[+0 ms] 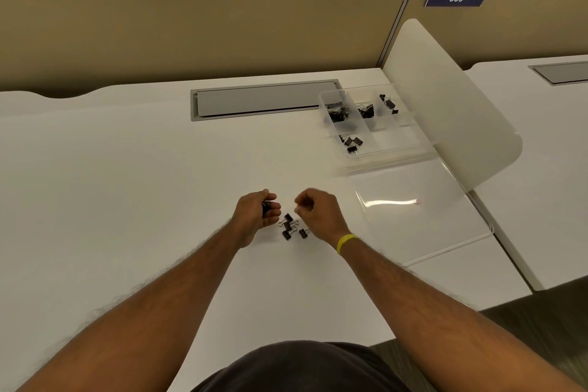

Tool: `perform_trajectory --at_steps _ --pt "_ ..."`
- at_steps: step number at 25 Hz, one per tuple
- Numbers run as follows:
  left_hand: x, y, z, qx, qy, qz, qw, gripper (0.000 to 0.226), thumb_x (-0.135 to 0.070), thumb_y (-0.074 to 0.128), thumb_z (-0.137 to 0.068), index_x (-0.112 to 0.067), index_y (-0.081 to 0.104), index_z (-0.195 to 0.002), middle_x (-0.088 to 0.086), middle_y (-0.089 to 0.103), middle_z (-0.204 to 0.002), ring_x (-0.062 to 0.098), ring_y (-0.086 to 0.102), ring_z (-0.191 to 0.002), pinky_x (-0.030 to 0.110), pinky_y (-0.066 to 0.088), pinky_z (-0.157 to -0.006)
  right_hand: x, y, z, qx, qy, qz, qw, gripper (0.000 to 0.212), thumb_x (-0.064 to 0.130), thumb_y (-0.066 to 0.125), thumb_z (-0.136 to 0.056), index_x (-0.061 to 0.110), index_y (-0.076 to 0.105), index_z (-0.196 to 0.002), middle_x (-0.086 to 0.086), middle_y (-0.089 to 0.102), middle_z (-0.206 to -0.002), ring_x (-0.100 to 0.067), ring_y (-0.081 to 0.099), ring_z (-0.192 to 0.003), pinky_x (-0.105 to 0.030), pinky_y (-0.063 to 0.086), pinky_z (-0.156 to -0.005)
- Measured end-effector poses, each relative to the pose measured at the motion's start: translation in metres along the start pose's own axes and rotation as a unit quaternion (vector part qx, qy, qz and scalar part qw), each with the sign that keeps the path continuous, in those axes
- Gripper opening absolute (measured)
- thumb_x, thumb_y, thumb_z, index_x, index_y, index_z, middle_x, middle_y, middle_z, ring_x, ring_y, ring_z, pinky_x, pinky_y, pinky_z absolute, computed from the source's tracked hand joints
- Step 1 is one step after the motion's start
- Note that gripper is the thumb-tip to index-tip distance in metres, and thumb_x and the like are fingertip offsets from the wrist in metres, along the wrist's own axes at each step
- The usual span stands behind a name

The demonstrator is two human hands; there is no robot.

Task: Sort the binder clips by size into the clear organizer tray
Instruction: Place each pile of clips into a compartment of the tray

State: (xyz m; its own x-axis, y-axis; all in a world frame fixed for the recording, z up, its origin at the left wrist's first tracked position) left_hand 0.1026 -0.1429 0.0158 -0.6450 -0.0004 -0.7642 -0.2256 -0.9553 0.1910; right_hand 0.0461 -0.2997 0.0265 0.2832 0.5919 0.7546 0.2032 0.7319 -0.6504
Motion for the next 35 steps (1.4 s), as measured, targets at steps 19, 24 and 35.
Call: perform_trajectory --at_steps 19,24,35 --pt "0.009 -0.006 -0.010 0.011 -0.035 0.066 0.997 0.032 -0.031 0.046 -0.101 -0.004 0.061 -0.106 0.017 0.067 -0.099 0.030 0.068 -0.090 0.037 0.056 -0.076 0.029 0.014 0.014 0.007 -0.220 0.062 0.973 0.010 0.009 0.064 -0.077 0.012 0.066 -0.087 0.000 0.061 -0.082 -0.014 0.056 -0.073 -0.032 0.050 -0.065" --pt "0.008 -0.005 -0.006 0.040 -0.059 0.134 0.988 0.037 -0.029 0.038 -0.101 -0.001 0.062 -0.105 0.015 0.065 -0.091 0.024 0.067 -0.074 0.036 0.055 -0.068 0.045 0.021 0.012 0.014 -0.241 0.057 0.969 0.020 0.013 0.062 -0.087 0.016 0.067 -0.107 0.000 0.068 -0.098 -0.015 0.058 -0.090 -0.025 0.048 -0.079" --pt "0.013 -0.030 -0.009 -0.018 -0.046 0.142 0.989 0.035 -0.029 0.042 -0.101 0.000 0.058 -0.113 0.024 0.063 -0.110 0.034 0.065 -0.098 0.042 0.054 -0.090 -0.012 0.037 0.004 0.120 -0.008 0.200 0.972 0.043 0.035 0.065 -0.086 0.018 0.056 -0.126 -0.007 0.050 -0.121 -0.025 0.049 -0.112 -0.038 0.048 -0.088"
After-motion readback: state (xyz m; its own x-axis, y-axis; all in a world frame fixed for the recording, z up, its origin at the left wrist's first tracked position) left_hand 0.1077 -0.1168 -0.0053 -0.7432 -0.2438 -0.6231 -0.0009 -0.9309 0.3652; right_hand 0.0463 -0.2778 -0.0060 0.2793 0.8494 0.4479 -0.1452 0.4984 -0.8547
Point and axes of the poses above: each hand's wrist, its own z-axis away from the middle knuckle, its own y-axis out of the palm, x = y × z, the point moved 4 cm from there along -z, towards the middle knuckle
